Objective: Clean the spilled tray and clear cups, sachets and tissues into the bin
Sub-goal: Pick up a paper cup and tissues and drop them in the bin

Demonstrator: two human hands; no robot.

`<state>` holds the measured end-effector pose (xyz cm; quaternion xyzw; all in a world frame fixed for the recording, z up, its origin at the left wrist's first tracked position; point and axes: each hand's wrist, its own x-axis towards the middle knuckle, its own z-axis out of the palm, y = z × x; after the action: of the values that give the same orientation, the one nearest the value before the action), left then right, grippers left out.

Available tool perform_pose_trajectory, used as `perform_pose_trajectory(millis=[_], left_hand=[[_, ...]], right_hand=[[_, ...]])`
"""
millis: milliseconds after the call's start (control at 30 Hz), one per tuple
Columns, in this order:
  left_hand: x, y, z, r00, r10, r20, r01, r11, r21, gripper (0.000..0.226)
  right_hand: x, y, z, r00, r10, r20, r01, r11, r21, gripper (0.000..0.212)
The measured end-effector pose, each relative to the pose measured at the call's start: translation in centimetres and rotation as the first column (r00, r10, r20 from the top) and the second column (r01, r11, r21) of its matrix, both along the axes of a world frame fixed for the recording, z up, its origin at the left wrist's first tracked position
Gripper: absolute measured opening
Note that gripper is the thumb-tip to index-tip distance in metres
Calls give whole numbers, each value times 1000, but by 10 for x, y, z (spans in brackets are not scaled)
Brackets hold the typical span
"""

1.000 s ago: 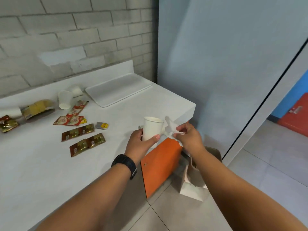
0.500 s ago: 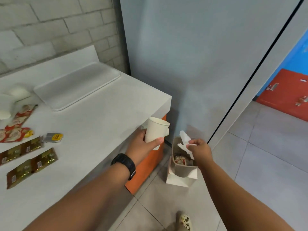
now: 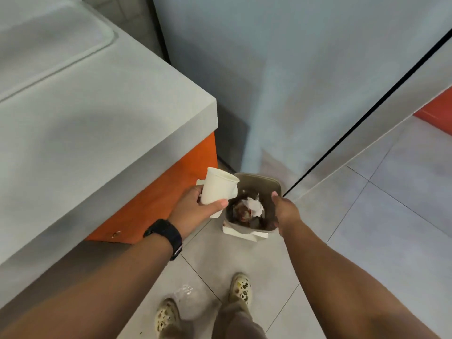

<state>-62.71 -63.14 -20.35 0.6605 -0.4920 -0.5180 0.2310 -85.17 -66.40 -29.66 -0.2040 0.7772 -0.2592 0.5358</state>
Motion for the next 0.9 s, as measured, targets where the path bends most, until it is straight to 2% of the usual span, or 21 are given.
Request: perform_pose_trajectory(millis=[100,200,267,300,367,500,567,667,900], left_hand=[[-26,-17,-21,999,-2,-52,5,999,49,26],[-47,-36,-43,990,-94,-104,108,983,146,75],[-55,-45,-57,988,-127,-90,144,966,216,107],[-57,-47,-60,988,-142,-65,154,959,239,115],[-59,-47,-59,988,-156,-14,154,954,256,111],[-47,-40,-50,977,-178,115,144,957,253,73],[-35,-37,-46,968,-165,189,117,963,243,72],[-16,-32,-37,979,-90,182,44,970,241,69],[25,-8,-2,975,-13,220,-33,978,205,59]], right_hand=[[-18,4,-9,999,27,25,-27,1000,9,21],[-35,9,-16,995,102,-10,-101,994,50,22],[-43,9,-15,993,118,2,-118,991,63,19],[-46,8,-15,990,140,-4,-139,988,68,19],[-48,7,-11,983,183,-11,-182,981,59,20],[-42,3,-7,976,217,3,-217,976,1,20],[-36,-2,-7,966,260,-2,-260,966,0,16],[-23,-14,-16,936,353,-15,-353,935,-20,9],[42,-18,51,865,501,40,-495,862,-109,16]])
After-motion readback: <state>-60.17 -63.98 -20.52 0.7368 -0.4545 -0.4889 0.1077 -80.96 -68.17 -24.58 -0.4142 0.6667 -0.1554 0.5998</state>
